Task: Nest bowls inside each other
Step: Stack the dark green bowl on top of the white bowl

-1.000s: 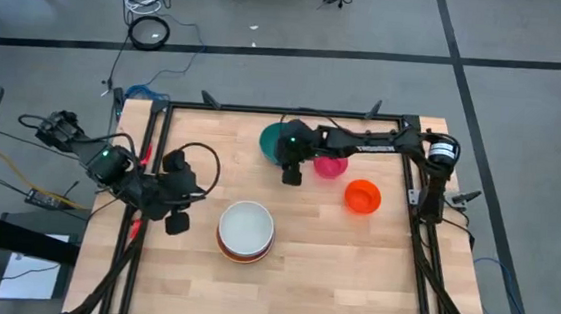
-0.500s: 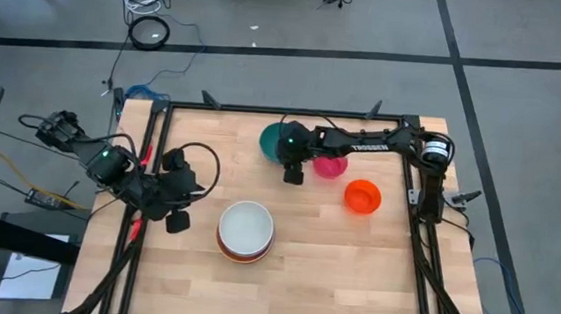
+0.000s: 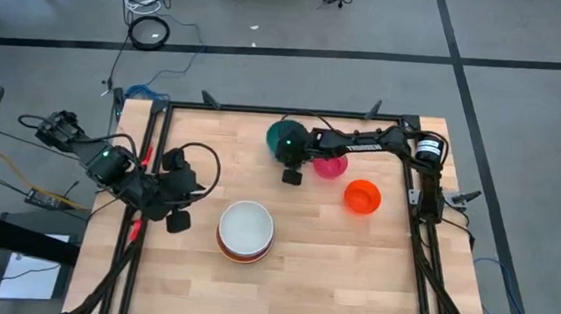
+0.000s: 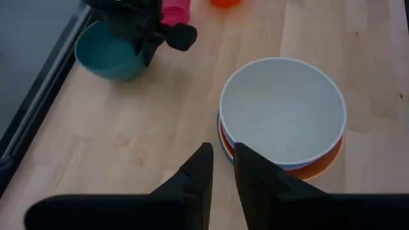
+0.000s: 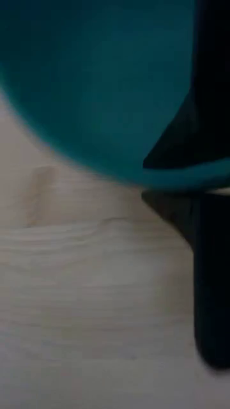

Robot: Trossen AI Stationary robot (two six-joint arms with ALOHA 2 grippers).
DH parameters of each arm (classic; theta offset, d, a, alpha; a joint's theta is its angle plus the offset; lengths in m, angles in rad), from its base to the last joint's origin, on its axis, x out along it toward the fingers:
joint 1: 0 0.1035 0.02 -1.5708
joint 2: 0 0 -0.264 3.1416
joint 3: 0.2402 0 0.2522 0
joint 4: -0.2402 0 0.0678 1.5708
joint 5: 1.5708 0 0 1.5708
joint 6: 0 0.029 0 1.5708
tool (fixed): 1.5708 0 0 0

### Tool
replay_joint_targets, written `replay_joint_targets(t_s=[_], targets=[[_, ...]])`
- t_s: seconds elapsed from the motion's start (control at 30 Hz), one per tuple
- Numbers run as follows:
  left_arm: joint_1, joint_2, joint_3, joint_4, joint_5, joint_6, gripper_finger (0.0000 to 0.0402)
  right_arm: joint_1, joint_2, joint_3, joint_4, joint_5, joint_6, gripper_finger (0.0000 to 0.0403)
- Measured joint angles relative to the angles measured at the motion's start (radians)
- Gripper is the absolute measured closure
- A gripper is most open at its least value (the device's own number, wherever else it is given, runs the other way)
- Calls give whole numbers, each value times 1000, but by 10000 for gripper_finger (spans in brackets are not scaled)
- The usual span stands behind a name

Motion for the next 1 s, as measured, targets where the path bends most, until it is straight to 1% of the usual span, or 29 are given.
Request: replay_joint_targets(t_s=[0.03,0.07,0.17,0.27,0.33,0.43,0.53,0.73,0.87,0.93,1.0], targets=[[0,0,0,-2,-1,0,330,0,0,0,-2,-3,-3,378],[0,0,0,-2,-3,0,330,0,0,0,-2,0,-9,390],[0,0,0,-3,-7,0,330,9,0,0,3,8,-5,395],[0,0,-12,-4,-8,0,330,30,-16,0,-6,53,-3,399],[0,0,-28,-3,-8,0,330,57,-45,0,-7,85,-3,400],[0,0,-60,-3,-8,-4,330,103,-121,0,9,91,1,401],[0,0,-90,-3,-8,-9,329,155,-202,0,39,41,48,401],[0,0,-134,6,-48,-11,329,274,-317,0,178,-150,202,402],[0,0,-140,11,-59,-11,329,353,-338,1,271,-245,282,402],[0,0,-140,11,-64,-11,329,393,-334,1,279,-281,315,402],[0,0,-140,11,-67,-11,329,429,-322,1,273,-295,337,402]])
